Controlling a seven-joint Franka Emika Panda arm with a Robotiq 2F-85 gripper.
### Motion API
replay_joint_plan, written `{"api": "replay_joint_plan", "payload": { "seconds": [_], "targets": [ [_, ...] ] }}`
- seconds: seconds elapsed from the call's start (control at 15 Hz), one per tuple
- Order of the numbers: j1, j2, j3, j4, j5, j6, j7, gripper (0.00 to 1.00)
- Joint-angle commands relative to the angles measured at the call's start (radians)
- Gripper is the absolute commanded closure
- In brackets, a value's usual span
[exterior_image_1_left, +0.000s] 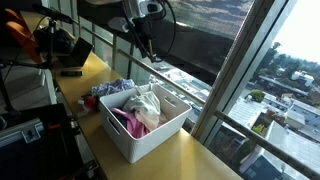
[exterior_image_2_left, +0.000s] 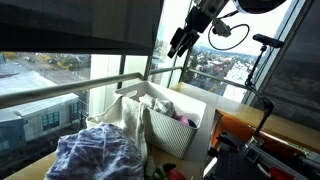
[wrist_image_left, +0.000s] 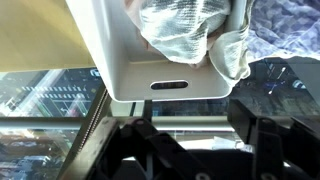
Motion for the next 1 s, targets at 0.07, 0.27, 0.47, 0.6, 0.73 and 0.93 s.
{"api": "replay_joint_plan", "payload": {
  "seconds": [0.07,0.27,0.47,0.6,0.73,0.93],
  "targets": [
    [0.033,-0.012,0.034,-0.009,-0.003,0.008,0.035,0.0],
    [0.082,0.024,0.085,0.004,-0.035,0.011,0.099,0.0],
    [0.138,0.078,0.132,0.019,-0.079,0.01,0.168,0.0],
    [0.18,0.126,0.151,0.026,-0.119,0.01,0.216,0.0],
    [0.224,0.188,0.159,0.04,-0.155,0.007,0.253,0.0],
    [0.294,0.297,0.149,0.068,-0.192,0.006,0.296,0.0]
  ]
}}
